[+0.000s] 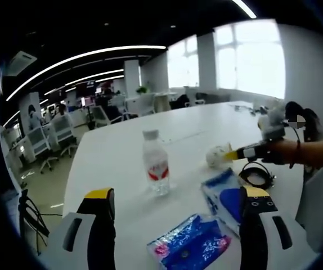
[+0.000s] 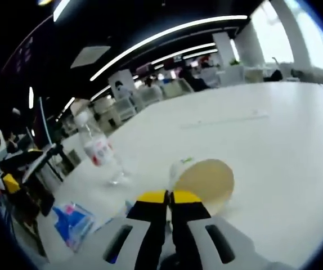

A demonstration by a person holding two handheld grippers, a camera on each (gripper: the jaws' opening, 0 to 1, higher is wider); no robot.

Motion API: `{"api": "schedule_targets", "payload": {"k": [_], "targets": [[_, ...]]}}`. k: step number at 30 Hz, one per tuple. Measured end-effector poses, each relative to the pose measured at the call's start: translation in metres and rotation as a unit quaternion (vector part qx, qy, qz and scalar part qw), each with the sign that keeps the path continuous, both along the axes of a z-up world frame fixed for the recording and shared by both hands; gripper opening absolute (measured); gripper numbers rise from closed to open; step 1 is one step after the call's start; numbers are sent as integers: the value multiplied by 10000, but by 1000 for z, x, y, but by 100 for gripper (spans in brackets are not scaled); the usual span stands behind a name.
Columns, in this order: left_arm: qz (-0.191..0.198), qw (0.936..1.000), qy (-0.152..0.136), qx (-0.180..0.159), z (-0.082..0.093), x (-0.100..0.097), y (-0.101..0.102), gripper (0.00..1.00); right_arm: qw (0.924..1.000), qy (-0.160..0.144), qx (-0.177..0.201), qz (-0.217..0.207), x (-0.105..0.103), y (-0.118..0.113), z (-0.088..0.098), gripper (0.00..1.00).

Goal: Arrange the tabletop items into an orderly group along one side of the table until the central work area is clear of visible clutter.

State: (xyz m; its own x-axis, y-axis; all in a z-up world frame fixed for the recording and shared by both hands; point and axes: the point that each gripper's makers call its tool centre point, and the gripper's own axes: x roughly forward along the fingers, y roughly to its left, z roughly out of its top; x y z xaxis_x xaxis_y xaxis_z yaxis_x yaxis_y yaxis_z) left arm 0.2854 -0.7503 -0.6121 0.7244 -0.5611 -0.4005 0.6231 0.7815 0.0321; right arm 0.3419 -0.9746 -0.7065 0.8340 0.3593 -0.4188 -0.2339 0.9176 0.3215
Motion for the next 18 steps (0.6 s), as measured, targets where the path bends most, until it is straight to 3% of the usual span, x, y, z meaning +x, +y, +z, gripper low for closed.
{"api": "schedule_targets", "payload": {"k": [9, 18], "targets": [[-90, 10000, -16, -18, -1, -2, -7, 87, 9980, -304, -392, 381, -2, 7, 17, 0], [-210, 9997, -77, 76, -3, -3, -12, 84, 9889, -584, -781, 1125, -17, 31, 42, 0]]}}
